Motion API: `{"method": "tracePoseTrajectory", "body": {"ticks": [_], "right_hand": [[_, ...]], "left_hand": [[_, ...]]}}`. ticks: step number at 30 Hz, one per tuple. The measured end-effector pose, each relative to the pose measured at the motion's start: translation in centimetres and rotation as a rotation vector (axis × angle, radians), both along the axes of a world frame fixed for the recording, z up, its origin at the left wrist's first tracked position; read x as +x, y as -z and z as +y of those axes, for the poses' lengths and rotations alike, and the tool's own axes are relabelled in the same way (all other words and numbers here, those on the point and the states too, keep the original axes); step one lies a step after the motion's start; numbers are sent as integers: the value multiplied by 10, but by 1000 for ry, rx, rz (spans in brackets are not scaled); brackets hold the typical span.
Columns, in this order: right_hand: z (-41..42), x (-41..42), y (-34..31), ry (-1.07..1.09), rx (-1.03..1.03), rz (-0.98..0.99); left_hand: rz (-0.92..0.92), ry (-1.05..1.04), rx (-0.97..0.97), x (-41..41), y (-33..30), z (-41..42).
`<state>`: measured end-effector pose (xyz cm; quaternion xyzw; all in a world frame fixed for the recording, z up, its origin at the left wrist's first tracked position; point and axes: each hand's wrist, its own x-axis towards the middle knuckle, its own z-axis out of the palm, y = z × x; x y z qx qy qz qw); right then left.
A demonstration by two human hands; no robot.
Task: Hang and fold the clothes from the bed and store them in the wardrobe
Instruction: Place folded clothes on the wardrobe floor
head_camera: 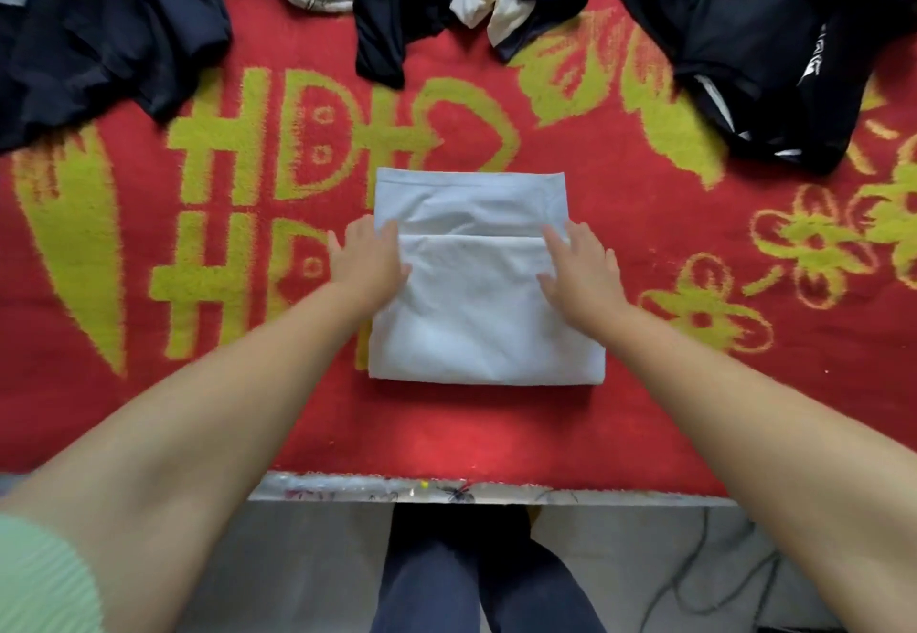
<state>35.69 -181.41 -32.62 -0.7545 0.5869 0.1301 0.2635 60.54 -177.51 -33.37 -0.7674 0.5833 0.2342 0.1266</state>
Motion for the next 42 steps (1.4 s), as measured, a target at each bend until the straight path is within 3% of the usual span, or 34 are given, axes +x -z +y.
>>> {"method": "tracePoseTrajectory", "body": {"ticks": [3,7,10,14,18,21,24,28,31,33,36,39,42], "right_hand": [[43,12,17,-212,-7,61],[66,5,40,-295,133,146],[61,-9,43,-365,137,170],[81,-30,35,-617,122,216],[77,-28,27,-532,107,293],[62,-16,21,-516,167,255],[52,-16,2,-531,342,150],[31,-14,-40,-526,720,66],[-13,-9,-59,-384,789,-21],[-43,-10,-65,-203,761,-149],[-84,-6,-57,7,497,-190],[-99,5,-32,153,190,-175],[-83,23,-4,112,54,-26]], "left_hand": [[31,238,-40,-39,23,41],[123,185,122,-55,46,87],[89,342,148,-43,51,114],[21,454,160,-22,43,133],[3,465,123,-10,34,113],[177,469,138,-1,26,98],[360,345,222,7,11,97],[545,281,511,15,-19,82],[595,167,474,31,-44,36],[650,60,378,44,-53,2],[626,-59,217,55,-51,-53],[452,-111,30,46,-30,-86],[204,-210,30,31,5,-80]]}}
